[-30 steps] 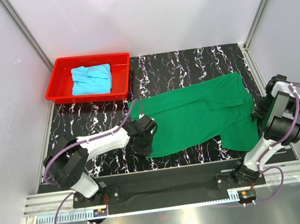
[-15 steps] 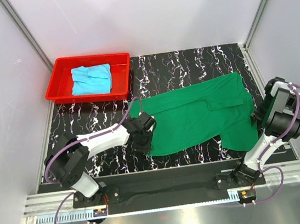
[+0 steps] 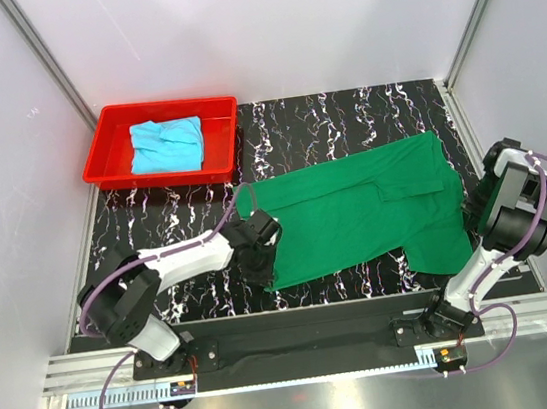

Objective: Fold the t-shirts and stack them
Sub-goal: Fold the tshirt

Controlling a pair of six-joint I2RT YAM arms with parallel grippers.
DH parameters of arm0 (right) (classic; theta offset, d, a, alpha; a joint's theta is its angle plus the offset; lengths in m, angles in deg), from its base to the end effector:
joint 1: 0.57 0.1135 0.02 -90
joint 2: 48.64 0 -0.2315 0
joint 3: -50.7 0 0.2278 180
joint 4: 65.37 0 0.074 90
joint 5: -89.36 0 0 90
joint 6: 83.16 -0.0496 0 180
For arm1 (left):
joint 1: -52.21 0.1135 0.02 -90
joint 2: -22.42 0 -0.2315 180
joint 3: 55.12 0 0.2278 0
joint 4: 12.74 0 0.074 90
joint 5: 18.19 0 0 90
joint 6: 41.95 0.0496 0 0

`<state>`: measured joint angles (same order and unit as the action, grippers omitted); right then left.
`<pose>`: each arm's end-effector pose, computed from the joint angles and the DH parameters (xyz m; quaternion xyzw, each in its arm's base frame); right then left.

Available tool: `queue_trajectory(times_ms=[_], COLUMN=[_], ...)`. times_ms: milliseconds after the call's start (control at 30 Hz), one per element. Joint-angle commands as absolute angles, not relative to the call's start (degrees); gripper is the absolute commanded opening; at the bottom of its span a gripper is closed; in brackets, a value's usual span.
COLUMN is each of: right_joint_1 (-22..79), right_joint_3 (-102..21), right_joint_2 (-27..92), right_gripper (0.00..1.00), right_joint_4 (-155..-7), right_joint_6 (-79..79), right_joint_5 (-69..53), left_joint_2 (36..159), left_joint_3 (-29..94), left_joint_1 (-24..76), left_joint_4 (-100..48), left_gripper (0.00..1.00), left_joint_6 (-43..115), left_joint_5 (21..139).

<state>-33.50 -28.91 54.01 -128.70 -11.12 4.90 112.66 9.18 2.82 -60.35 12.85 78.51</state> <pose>0.2392 -0.1607 0.1271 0.4303 0.9008 -0.0520 0.0251 0.1653 -0.2017 0.1271 0.1303 0.9794 -0.1389 0.0667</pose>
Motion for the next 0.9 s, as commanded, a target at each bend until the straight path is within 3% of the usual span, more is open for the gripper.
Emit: queue_trajectory(times_ms=[0, 467, 867], right_joint_1=[-33.7, -33.7, -33.62], right_joint_3=[-29.44, -29.35, -39.63], right_joint_2=[49.54, 41.89, 45.05], right_gripper=[0.0, 0.0, 0.0], right_joint_4=[-128.89, -132.14, -135.05], right_joint_6=[-11.36, -9.07, -9.86], right_joint_5=[9.19, 7.71, 0.15], left_joint_2=[109.17, 105.39, 107.32], left_joint_3=[7.09, 7.87, 15.17], left_joint_1=[3.08, 3.08, 9.05], left_joint_4=[-59.39, -63.34, -68.53], left_gripper=[0.0, 0.0, 0.0], left_joint_6=[10.79, 10.87, 16.14], left_joint_5=[79.72, 78.58, 76.02])
